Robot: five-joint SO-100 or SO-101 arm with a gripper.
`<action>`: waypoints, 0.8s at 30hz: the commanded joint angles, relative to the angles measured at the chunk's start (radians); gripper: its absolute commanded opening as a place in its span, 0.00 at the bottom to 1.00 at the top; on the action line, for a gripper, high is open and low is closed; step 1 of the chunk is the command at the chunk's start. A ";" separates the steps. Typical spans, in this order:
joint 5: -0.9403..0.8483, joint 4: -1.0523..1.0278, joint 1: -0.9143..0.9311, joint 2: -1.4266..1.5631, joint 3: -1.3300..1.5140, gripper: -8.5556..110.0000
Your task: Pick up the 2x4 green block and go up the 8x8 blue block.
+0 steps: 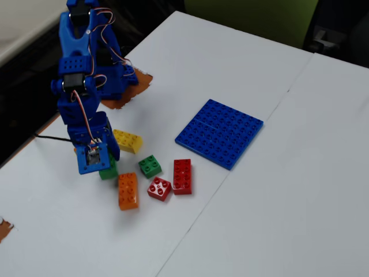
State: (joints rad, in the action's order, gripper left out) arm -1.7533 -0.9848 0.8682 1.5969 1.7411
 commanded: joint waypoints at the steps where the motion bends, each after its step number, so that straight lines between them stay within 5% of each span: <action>1: 0.015 -0.084 -0.071 0.193 -0.044 0.14; 8: 0.014 -0.261 -0.275 0.468 -0.044 0.13; 17: 0.207 -0.207 -0.635 0.535 -0.052 0.11; 24: 0.219 -0.566 -0.767 0.144 -0.719 0.11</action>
State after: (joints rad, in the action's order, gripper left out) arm -1.5447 -1.4419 0.1442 1.8699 1.3499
